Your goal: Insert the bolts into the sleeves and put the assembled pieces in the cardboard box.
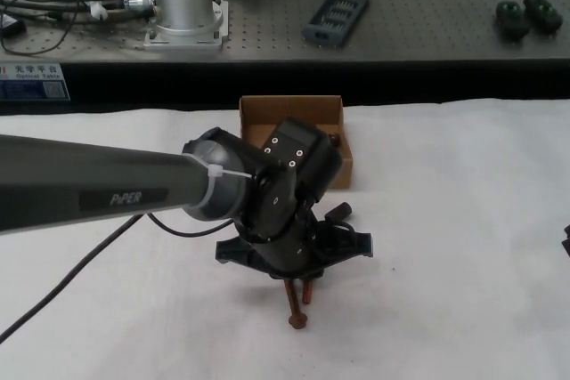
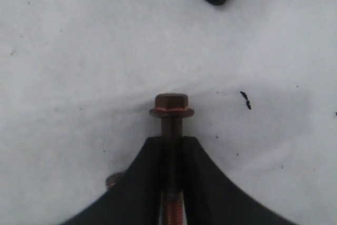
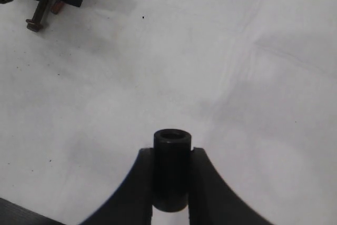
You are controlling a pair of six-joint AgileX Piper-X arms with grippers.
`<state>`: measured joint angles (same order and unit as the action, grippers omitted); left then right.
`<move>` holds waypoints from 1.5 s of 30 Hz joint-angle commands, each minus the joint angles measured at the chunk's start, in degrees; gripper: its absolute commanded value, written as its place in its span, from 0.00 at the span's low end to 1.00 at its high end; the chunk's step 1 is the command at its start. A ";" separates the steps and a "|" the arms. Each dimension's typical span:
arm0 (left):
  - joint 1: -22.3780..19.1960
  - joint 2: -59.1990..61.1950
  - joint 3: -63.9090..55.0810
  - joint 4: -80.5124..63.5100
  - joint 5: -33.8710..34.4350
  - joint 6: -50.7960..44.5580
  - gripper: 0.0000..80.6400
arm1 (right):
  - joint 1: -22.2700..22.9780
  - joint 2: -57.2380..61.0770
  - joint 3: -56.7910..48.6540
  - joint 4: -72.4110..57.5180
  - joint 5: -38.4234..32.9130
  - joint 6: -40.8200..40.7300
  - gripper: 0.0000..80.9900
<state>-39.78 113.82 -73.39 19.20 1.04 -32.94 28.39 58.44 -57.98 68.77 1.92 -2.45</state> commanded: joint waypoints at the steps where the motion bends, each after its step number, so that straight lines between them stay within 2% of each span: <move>1: -0.19 0.66 -0.62 0.01 -1.04 -0.60 0.01 | -0.41 -0.39 -0.05 -0.35 -0.78 -0.14 0.03; 6: -0.19 0.66 -0.62 0.01 -1.86 -0.60 0.01 | -0.41 -0.39 -0.05 -0.10 -0.78 -0.14 0.03; 13: -0.19 -2.32 -0.77 0.01 1.16 -0.49 0.01 | -0.41 -0.39 -0.05 -0.12 -0.99 -0.14 0.03; 19: 1.99 -9.10 -0.55 -2.26 4.53 3.51 0.01 | -0.24 -0.08 -0.05 -4.04 -7.86 -0.14 0.03; 25: 5.94 -17.65 3.93 -9.95 12.57 3.82 0.01 | -0.24 1.84 -0.05 -7.73 -13.11 0.02 0.03; 30: 10.13 -26.18 12.64 -21.39 17.34 2.66 0.01 | 0.46 6.15 -0.05 -12.86 -21.53 -0.24 0.03; 38: 18.84 -37.23 25.02 -46.58 31.13 -10.40 0.01 | 7.90 13.30 -0.05 -30.00 -29.88 -0.24 0.03; 41: 21.59 -39.67 27.64 -51.86 34.77 -14.94 0.01 | 10.49 16.47 -0.05 -37.12 -31.53 -0.14 0.03; 45: 24.58 -42.23 28.91 -53.53 38.86 -16.26 0.01 | 12.52 20.95 -0.05 -46.74 -34.25 0.38 0.03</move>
<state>-17.05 73.96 -45.00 -31.28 35.91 -47.05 40.20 77.72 -57.98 28.02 -30.08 -2.17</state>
